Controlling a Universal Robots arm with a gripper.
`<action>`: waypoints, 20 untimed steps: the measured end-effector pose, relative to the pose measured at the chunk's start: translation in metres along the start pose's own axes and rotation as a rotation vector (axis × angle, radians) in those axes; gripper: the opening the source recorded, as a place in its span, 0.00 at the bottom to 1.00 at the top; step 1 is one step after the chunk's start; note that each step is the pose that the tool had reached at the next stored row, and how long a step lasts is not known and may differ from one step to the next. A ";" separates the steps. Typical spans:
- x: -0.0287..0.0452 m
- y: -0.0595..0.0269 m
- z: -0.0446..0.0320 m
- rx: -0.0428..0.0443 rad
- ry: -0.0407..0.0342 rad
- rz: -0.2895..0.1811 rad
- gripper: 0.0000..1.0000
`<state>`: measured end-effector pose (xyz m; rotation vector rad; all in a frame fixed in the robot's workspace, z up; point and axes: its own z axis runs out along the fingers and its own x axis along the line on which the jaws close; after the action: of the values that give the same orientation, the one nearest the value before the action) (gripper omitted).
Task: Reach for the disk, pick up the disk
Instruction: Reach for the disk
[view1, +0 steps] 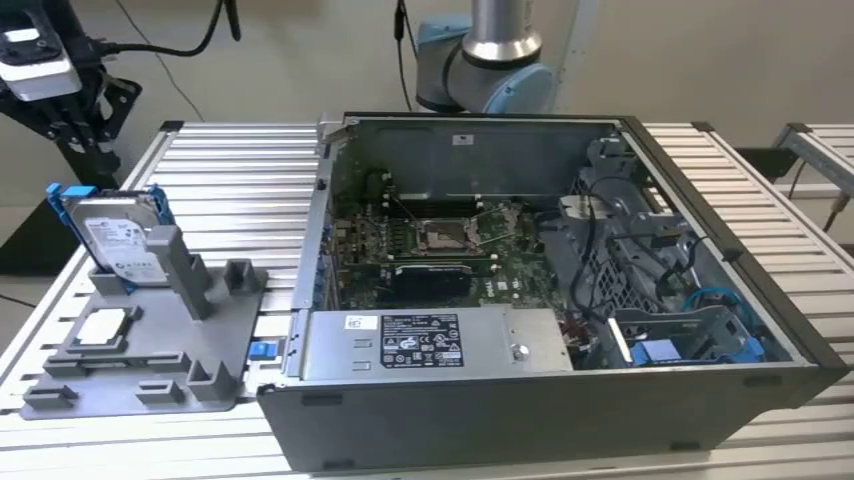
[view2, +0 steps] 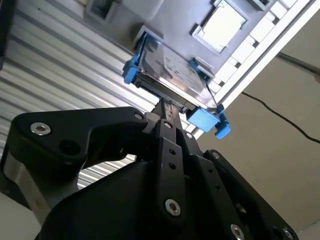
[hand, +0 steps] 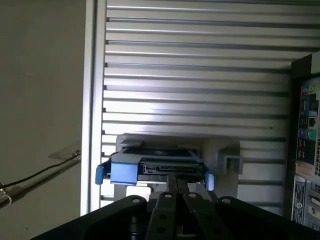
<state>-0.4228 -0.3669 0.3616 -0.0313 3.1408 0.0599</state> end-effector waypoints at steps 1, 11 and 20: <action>0.0039 0.0002 0.0004 0.0000 0.0001 0.000 0.00; 0.0397 0.0010 0.0043 0.0001 -0.0001 -0.003 0.00; 0.0429 0.0010 0.0044 0.0003 -0.0001 -0.003 0.00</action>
<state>-0.4657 -0.3665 0.3572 -0.0361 3.1406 0.0594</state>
